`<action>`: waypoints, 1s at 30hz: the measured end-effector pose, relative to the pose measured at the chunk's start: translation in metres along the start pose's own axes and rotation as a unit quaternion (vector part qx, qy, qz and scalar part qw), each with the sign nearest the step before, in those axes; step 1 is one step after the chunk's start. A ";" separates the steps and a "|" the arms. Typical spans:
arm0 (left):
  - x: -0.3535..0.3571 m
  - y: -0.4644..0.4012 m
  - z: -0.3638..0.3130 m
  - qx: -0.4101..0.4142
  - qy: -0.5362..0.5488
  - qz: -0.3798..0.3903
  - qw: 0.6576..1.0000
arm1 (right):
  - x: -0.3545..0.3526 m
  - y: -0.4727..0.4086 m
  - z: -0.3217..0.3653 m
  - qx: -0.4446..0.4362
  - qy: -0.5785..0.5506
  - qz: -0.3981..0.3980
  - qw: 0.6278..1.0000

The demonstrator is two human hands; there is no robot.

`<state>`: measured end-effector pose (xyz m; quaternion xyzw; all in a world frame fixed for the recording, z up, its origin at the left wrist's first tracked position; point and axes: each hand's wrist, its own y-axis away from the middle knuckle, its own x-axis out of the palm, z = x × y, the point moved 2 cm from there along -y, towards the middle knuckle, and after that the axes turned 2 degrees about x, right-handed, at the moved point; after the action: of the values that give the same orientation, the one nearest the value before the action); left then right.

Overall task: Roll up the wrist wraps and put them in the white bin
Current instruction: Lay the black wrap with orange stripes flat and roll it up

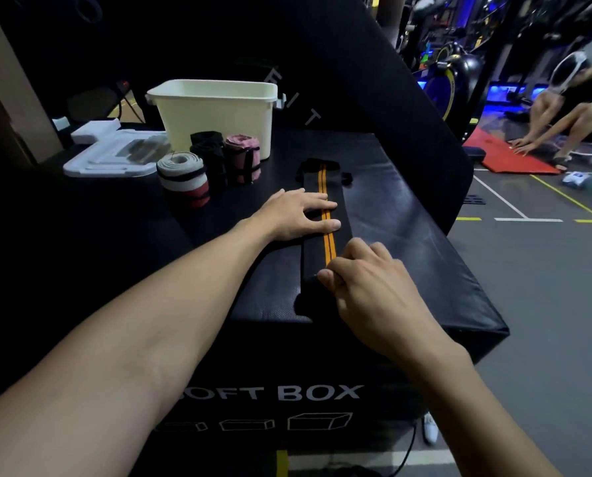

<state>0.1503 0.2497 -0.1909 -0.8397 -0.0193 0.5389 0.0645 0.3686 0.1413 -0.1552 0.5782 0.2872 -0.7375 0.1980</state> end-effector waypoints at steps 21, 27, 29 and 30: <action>0.001 -0.002 0.001 -0.001 0.003 -0.006 1.000 | 0.014 0.004 -0.008 -0.067 -0.009 -0.098 0.993; 0.000 -0.002 0.000 -0.001 -0.005 -0.011 1.000 | 0.018 -0.007 -0.013 -0.068 0.009 -0.093 0.993; 0.000 -0.001 0.001 0.005 0.001 -0.026 1.000 | 0.016 -0.009 -0.015 -0.086 0.027 -0.100 0.991; 0.000 0.000 0.001 0.008 0.006 -0.035 0.999 | 0.013 -0.010 -0.014 -0.096 0.034 -0.094 0.990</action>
<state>0.1497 0.2497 -0.1913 -0.8414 -0.0444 0.5310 0.0902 0.3698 0.1584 -0.1680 0.5514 0.4163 -0.7021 0.1722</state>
